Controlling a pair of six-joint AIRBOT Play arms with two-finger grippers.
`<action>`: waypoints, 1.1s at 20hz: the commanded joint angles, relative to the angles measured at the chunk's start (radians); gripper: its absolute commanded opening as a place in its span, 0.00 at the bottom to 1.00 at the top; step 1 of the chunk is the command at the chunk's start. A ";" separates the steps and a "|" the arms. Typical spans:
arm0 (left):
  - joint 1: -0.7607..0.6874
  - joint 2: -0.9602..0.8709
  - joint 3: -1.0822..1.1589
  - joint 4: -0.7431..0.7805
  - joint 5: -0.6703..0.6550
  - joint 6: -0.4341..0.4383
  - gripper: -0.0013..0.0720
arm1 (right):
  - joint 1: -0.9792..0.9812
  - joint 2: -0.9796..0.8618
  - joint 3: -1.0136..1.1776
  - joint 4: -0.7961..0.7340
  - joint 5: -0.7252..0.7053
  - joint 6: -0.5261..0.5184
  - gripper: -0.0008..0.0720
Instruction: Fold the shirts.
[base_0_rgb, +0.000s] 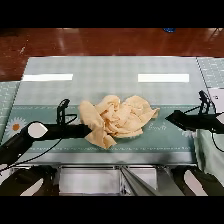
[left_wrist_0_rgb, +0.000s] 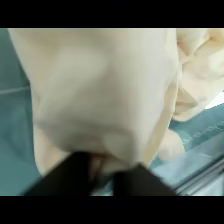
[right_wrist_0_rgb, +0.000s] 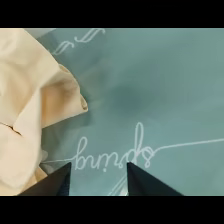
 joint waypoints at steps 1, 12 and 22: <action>-0.023 -0.058 0.045 -0.005 0.045 0.064 0.05 | -0.002 -0.076 -0.016 0.112 -0.010 -0.069 0.56; 0.023 -0.057 0.142 -0.002 -0.007 0.082 0.05 | 0.278 -0.473 0.116 0.452 -0.209 -0.210 0.16; 0.552 0.054 0.811 -0.006 -0.241 0.095 0.05 | 0.213 -0.209 1.039 0.035 0.145 -0.042 0.04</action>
